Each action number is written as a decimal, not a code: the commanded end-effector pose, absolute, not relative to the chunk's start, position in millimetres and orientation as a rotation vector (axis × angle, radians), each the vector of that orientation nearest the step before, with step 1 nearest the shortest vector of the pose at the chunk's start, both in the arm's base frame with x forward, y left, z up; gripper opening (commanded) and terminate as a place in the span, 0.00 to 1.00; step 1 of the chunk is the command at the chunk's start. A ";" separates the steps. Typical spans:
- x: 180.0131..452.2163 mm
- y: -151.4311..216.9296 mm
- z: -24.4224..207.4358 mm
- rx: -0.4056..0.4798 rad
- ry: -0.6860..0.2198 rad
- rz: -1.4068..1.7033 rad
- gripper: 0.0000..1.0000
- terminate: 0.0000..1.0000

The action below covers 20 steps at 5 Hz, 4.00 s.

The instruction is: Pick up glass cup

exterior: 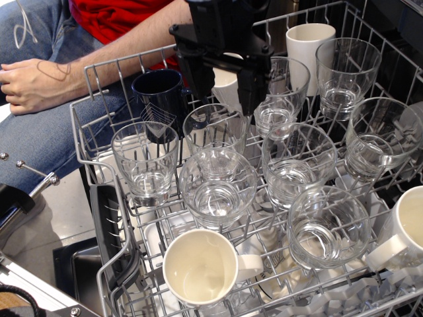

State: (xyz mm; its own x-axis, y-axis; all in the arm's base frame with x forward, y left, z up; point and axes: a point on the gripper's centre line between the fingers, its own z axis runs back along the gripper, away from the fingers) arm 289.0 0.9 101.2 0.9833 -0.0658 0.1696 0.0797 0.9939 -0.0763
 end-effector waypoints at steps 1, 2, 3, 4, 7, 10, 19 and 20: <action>296.5 -2.7 62.1 -0.070 -0.234 -0.079 1.00 0.00; 301.4 -5.2 33.0 -0.079 -0.263 -0.065 1.00 0.00; 299.5 -8.4 11.5 -0.045 -0.278 -0.058 1.00 0.00; 294.6 -9.2 -6.6 -0.005 -0.297 -0.061 1.00 0.00; 286.4 -21.7 -42.7 0.077 -0.330 -0.035 1.00 0.00; 296.3 -36.3 -62.7 0.118 -0.293 0.047 0.00 0.00; 326.0 -2.4 144.6 0.130 -0.168 0.010 0.00 0.00; 328.5 0.2 165.4 0.178 -0.101 -0.037 0.00 1.00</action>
